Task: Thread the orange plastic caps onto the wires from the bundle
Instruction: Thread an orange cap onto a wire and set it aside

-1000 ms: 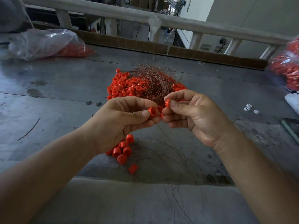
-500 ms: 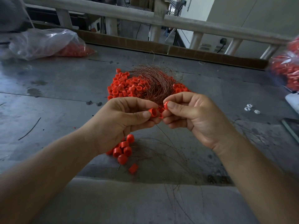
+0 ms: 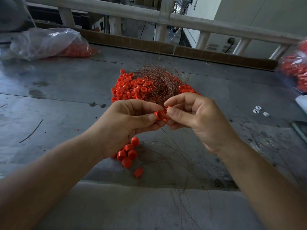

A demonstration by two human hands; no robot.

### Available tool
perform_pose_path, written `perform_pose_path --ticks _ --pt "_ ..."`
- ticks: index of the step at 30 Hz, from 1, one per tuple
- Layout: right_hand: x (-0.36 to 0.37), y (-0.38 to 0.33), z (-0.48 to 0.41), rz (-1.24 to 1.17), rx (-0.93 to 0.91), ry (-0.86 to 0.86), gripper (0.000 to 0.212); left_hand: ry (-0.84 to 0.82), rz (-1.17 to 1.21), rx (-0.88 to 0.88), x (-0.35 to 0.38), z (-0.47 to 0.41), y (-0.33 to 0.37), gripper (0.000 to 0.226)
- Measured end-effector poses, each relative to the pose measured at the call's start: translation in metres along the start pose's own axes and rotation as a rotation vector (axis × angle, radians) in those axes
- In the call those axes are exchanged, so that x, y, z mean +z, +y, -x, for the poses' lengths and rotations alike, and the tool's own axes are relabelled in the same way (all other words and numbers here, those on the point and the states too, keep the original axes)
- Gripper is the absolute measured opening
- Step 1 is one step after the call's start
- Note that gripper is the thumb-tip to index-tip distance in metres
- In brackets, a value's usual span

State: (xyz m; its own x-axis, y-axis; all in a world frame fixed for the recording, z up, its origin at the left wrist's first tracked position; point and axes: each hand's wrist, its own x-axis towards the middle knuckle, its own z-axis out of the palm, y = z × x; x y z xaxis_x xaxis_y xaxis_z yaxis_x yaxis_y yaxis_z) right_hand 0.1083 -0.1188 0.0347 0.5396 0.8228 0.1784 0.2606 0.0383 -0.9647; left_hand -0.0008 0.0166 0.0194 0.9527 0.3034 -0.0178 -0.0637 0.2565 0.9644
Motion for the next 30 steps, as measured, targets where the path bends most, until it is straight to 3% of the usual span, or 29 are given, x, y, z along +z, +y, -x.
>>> perform_pose_path --ticks 5,11,25,30 --pt "0.003 0.004 -0.002 0.084 -0.04 0.035 0.018 0.041 0.018 0.015 0.001 -0.001 0.0 0.02" --pt "0.01 0.006 0.001 0.363 -0.265 0.092 0.028 0.067 -0.007 0.049 0.002 -0.001 0.0 0.022" --pt "0.014 0.01 0.002 0.425 -0.316 0.13 0.02 0.103 -0.17 0.102 0.002 0.0 -0.003 0.021" --pt "0.014 0.011 0.002 0.426 -0.337 0.123 0.026 0.098 -0.169 0.099 0.002 0.001 -0.001 0.022"
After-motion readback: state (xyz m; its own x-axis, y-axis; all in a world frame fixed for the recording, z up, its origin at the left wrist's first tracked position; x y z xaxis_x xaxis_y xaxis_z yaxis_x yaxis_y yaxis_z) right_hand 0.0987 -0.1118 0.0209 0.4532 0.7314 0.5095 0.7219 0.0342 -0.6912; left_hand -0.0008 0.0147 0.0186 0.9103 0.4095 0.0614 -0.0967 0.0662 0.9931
